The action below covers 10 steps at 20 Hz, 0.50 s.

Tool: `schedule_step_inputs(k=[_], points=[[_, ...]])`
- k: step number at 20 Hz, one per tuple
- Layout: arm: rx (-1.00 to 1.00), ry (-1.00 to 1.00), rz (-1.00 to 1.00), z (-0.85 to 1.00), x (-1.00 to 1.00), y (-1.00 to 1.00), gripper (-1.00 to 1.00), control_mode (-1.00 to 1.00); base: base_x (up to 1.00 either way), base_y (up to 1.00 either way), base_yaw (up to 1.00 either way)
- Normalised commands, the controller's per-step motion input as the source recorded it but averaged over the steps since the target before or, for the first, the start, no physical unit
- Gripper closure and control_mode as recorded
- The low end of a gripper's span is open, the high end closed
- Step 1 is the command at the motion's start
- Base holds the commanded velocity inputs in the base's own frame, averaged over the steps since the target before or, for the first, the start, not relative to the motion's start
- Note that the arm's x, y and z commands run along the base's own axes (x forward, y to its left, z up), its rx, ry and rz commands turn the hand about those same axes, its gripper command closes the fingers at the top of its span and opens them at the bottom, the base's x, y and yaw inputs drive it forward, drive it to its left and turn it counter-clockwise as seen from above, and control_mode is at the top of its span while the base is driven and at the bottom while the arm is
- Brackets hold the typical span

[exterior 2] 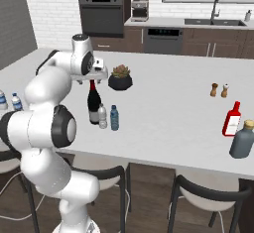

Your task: Move the plastic bottles in the middle to the plastics group, and the glass bottles in the middle to the glass group.

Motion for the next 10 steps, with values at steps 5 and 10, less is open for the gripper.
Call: schedule_step_inputs(k=[5, 10], points=[[-0.12, 0.1, 0.0, -0.06, 0.47, 0.2, -1.0, -1.0, 0.0, 0.0, 0.0], [-0.01, 0.0, 0.0, -0.09, 0.41, 0.18, -1.0, -1.0, 0.0, 0.0, 0.0]])
